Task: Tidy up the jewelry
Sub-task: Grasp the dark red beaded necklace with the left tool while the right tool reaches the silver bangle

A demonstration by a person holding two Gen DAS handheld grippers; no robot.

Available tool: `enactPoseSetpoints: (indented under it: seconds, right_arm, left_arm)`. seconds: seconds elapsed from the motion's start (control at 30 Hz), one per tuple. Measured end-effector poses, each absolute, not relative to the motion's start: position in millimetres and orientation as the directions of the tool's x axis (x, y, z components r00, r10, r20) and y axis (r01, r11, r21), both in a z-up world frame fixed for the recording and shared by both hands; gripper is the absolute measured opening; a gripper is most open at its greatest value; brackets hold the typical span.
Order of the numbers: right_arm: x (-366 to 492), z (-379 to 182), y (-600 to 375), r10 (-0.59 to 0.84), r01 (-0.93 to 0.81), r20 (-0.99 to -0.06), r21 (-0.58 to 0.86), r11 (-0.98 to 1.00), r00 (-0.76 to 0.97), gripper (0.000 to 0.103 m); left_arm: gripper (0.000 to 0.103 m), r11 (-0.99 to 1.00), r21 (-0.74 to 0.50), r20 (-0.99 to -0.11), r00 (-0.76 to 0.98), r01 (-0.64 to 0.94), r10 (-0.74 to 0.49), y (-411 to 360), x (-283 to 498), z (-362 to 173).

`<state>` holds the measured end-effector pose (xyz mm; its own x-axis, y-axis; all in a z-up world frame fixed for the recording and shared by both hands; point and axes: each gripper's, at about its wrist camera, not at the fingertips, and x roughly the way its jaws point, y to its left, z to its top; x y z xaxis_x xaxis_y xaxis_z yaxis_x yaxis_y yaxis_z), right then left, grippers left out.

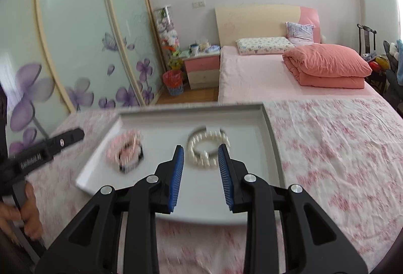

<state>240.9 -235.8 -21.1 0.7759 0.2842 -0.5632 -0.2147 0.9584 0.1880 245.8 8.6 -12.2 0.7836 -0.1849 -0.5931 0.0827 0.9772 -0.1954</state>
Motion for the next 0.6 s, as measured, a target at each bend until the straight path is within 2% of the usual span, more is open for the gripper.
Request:
enactPoseSetpoints:
  seconds: [0.23, 0.47, 0.6]
  right_arm:
    - [198.5, -59.7, -243.5, 0.293, -0.260, -0.698, 0.156, 0.953, 0.654, 0.030]
    - [174.0, -79.8, -242.1, 0.273, -0.265, -0.752, 0.134, 0.955, 0.600, 0.029]
    - [166.1, -88.0, -236.3, 0.210, -0.268, -0.768, 0.052, 0.962, 0.605, 0.011]
  left_arm:
    - [0.034, 0.964, -0.207, -0.651, 0.712, 0.168, -0.264, -5.4, 208.6, -35.9]
    - [0.040, 0.950, -0.207, -0.684, 0.660, 0.233, -0.311, -19.8, 177.6, -54.5]
    - [0.041, 0.942, -0.206, -0.693, 0.640, 0.264, -0.331, -28.6, 166.0, -58.0]
